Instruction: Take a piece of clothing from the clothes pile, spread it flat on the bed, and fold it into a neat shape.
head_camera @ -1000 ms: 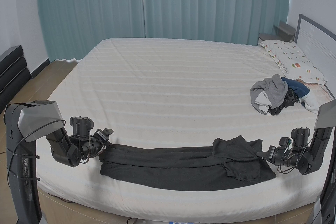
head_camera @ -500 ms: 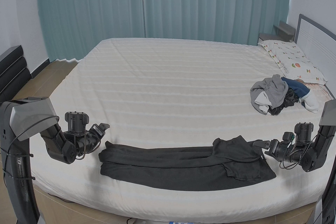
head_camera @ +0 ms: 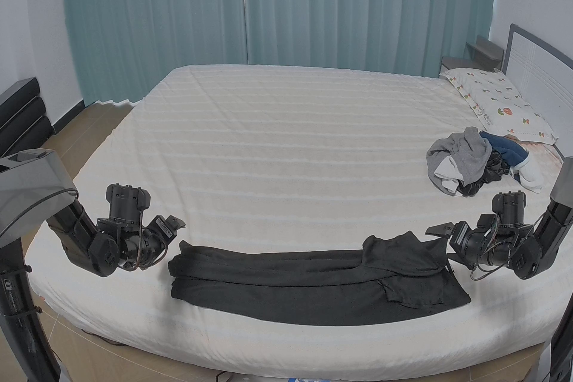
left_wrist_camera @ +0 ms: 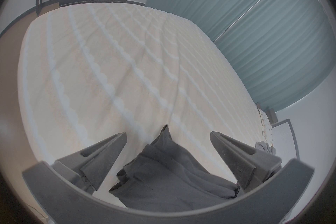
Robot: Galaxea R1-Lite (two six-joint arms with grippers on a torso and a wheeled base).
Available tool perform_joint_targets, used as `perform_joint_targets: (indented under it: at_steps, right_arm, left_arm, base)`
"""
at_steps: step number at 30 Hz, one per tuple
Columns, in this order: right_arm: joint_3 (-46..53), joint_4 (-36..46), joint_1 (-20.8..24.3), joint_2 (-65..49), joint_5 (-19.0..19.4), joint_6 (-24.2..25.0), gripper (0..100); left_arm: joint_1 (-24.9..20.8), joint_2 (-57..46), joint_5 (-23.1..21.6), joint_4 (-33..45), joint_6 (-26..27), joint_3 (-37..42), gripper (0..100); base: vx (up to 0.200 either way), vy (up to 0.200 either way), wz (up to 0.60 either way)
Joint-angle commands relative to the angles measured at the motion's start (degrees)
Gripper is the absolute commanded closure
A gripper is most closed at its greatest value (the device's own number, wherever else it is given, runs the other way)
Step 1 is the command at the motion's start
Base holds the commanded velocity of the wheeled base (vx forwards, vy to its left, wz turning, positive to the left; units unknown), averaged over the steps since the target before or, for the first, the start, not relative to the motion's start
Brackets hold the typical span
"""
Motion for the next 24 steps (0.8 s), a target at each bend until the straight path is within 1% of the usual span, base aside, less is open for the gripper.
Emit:
perform_joint_targets:
  at_steps: [1, 2, 4, 8, 10, 13, 17, 19, 20, 23, 24]
  right_arm:
    - [0.2, 1.8, 1.6, -2.5, -1.9, 3.6, 0]
    - [1.2, 1.9, 1.6, -3.0, -3.1, 3.8, 0]
    - [3.3, 1.3, 1.9, -3.1, -4.0, 3.9, 0]
    - [4.6, 1.6, 2.2, -4.1, -5.3, 3.9, 0]
    - [4.6, 1.6, 2.2, -4.1, -5.3, 3.9, 0]
    - [5.2, 1.6, 3.8, -4.4, -5.6, 5.5, 0]
    - [5.3, 1.6, 4.8, -4.5, -6.0, 5.7, 0]
    - [5.3, 1.6, 4.9, -4.3, -6.7, 5.7, 0]
    - [5.1, 1.6, 5.2, -4.0, -7.7, 5.8, 0]
    - [5.0, 1.6, 6.2, -3.6, -9.0, 6.2, 0]
    - [4.8, 1.7, 6.7, -3.5, -9.8, 6.9, 0]
  left_arm:
    - [-3.3, -1.6, 1.5, 0.4, -0.9, 5.9, 0]
    - [-4.3, -1.4, 1.5, 0.4, -2.1, 7.2, 0]
    - [-5.9, -1.1, 1.9, 0.5, -3.0, 7.5, 0]
    - [-7.1, -0.7, 3.5, 0.6, -3.1, 7.4, 0]
    - [-7.1, -0.7, 3.5, 0.6, -3.1, 7.4, 0]
    - [-7.7, 2.0, 5.8, 0.3, -3.2, 5.9, 0]
    - [-7.1, 4.6, 9.1, 0.3, -3.7, 3.7, 0]
    - [-7.1, 4.9, 9.2, 0.3, -4.4, 3.6, 0]
    - [-7.0, 5.2, 9.3, 0.3, -5.0, 3.4, 100]
    - [-7.0, 5.1, 9.5, 0.3, -5.3, 3.2, 100]
    - [-6.9, 4.9, 9.5, 0.3, -5.3, 3.1, 100]
  base:
    - [0.0, 0.0, 0.0]
    - [0.0, 0.0, 0.0]
    - [0.0, 0.0, 0.0]
    - [0.0, 0.0, 0.0]
    - [0.0, 0.0, 0.0]
    - [0.0, 0.0, 0.0]
    - [0.0, 0.0, 0.0]
    - [0.0, 0.0, 0.0]
    - [0.0, 0.0, 0.0]
    - [0.0, 0.0, 0.0]
    - [0.0, 0.0, 0.0]
